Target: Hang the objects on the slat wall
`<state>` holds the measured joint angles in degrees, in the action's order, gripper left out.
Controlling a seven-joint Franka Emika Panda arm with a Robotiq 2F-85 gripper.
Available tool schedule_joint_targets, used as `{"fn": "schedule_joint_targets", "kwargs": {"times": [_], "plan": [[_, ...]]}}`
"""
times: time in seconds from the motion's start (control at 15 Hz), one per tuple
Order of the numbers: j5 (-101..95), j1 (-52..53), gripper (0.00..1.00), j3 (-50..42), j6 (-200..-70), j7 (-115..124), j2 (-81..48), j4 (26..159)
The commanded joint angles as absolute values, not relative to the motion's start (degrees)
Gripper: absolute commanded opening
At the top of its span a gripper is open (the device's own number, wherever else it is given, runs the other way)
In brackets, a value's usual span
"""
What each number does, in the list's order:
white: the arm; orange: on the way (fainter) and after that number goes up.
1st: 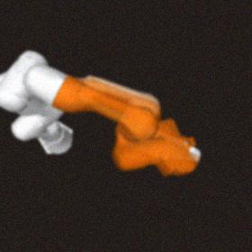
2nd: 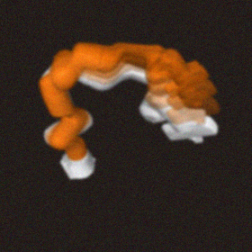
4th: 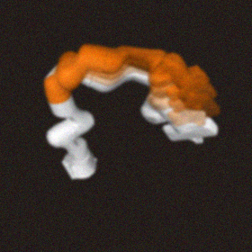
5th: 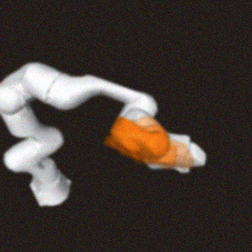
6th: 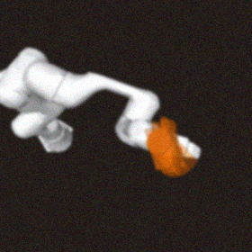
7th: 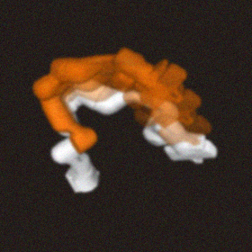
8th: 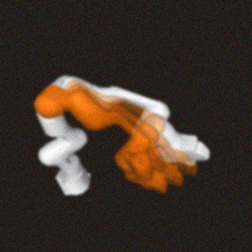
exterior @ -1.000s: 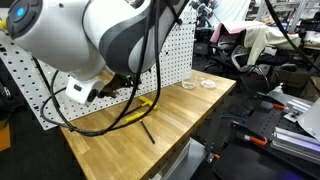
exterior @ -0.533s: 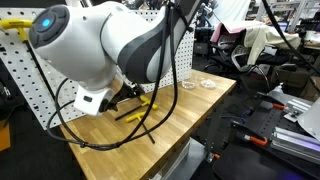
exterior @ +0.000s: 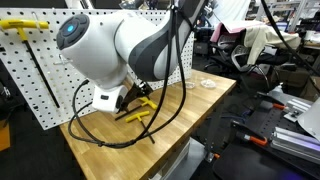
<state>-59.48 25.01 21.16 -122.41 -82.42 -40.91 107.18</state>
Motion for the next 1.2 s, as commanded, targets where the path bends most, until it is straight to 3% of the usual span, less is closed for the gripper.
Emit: {"fn": "schedule_joint_targets", "kwargs": {"times": [0.0,1.13], "plan": [[-59.2,25.3,1.00,20.9,-122.4,-82.6,-41.0,107.0],[-52.2,20.9,1.00,22.2,-133.3,-93.9,-46.6,106.4]]}}
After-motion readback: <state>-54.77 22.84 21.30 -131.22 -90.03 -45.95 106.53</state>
